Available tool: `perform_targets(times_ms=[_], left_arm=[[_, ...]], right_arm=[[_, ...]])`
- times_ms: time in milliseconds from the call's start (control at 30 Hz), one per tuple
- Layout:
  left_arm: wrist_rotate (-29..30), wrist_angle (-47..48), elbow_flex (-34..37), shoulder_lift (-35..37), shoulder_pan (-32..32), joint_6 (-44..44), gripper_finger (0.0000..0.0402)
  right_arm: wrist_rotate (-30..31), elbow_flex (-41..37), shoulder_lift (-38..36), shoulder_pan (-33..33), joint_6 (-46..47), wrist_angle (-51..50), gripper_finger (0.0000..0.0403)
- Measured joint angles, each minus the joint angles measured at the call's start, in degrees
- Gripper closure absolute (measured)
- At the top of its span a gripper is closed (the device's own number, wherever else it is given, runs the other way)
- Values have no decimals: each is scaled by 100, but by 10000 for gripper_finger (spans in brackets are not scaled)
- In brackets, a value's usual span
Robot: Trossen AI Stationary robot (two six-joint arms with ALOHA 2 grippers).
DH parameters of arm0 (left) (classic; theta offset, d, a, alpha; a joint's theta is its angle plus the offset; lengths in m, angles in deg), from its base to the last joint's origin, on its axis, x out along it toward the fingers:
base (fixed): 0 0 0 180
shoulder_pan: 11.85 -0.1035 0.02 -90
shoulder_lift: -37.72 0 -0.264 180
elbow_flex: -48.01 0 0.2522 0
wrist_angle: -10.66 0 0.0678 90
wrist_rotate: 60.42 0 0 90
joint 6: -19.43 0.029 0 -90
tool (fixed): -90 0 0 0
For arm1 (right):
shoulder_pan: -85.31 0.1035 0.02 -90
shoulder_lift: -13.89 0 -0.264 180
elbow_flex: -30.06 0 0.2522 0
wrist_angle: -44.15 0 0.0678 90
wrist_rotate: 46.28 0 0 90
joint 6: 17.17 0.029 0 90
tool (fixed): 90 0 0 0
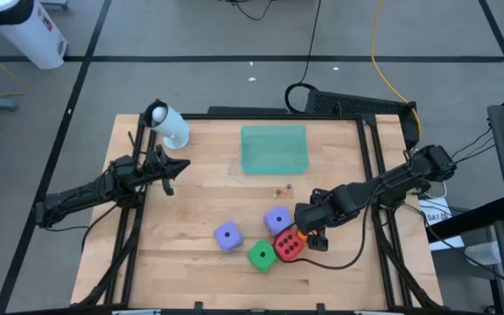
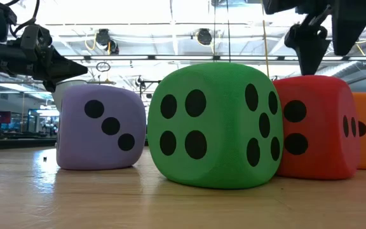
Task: Pick & Place Dice
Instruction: Put the big orange dice into the transparent blue bin
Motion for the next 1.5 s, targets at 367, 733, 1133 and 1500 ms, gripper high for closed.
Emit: perform_targets(times_ms=[367,733,1133,1500], left_arm=[[0,0,0,0,1,0,376],[2,3,0,2,2,44,376],[2,3,0,0,0,44,376],[2,2,0,0,2,44,376]], right_arm=[[-366,-1164,-25,-89,-68,1049,3],[-339,-1362,-47,-139,-337,1378,3],[-272,-1358,-798,-291,-280,1463,3],[-266,-1358,-926,-298,-414,1454,3]])
